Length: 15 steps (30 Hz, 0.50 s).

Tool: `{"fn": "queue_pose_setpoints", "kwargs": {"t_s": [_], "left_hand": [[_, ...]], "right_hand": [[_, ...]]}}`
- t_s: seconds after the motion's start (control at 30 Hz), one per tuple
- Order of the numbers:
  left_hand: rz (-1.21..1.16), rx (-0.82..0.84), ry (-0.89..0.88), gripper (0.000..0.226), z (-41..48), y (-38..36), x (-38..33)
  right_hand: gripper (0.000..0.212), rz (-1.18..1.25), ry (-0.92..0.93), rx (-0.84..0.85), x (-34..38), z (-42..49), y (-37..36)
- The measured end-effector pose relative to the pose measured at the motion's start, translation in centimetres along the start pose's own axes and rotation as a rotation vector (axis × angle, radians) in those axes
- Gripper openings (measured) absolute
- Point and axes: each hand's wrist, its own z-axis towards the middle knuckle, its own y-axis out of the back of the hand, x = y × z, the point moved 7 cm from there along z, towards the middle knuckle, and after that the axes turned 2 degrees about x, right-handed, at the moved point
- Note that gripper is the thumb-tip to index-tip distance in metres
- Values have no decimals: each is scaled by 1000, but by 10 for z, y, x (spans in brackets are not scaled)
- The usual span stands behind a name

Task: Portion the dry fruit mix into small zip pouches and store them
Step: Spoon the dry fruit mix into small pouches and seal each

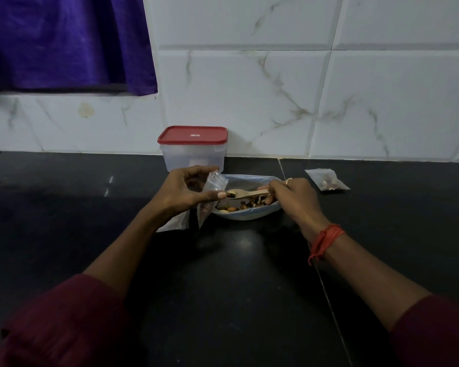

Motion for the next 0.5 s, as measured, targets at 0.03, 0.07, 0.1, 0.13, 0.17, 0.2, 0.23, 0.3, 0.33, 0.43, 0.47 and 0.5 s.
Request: {"fn": "queue_pose_setpoints", "kwargs": {"t_s": [0.03,0.07,0.1,0.13,0.17,0.2,0.23,0.3,0.33,0.43,0.47,0.5], "left_hand": [[6,-3,-4,63,0,0,0],[14,-6,-7,61,1,0,0],[20,-9,-8,60,1,-1,0],[25,-10,-8,59,1,-1,0],[30,-9,-9,59,0,-2,0],[31,-6,-11,59,0,-2,-1],[34,-3,-13,59,0,-3,-1],[34,0,-15,59,0,-3,-2],[29,-1,-17,59,0,-4,-1],[24,-5,-21,62,-1,-3,-1],[27,-4,-25,62,-1,-3,-2],[29,-1,-28,61,-1,-3,-2]], "right_hand": [[36,30,-3,-21,0,1,3],[38,58,-3,-45,0,2,6],[39,82,3,-74,0,1,10],[37,104,18,-97,2,1,12],[34,136,49,-109,5,-1,14],[31,172,95,-110,9,-3,15],[31,190,152,-103,15,-4,15],[29,159,284,-69,26,-11,12],[26,91,364,-52,30,-14,9],[26,-230,621,-96,43,-26,-2],[26,-235,632,-100,43,-26,-5],[26,-204,615,-105,42,-24,-4]]}}
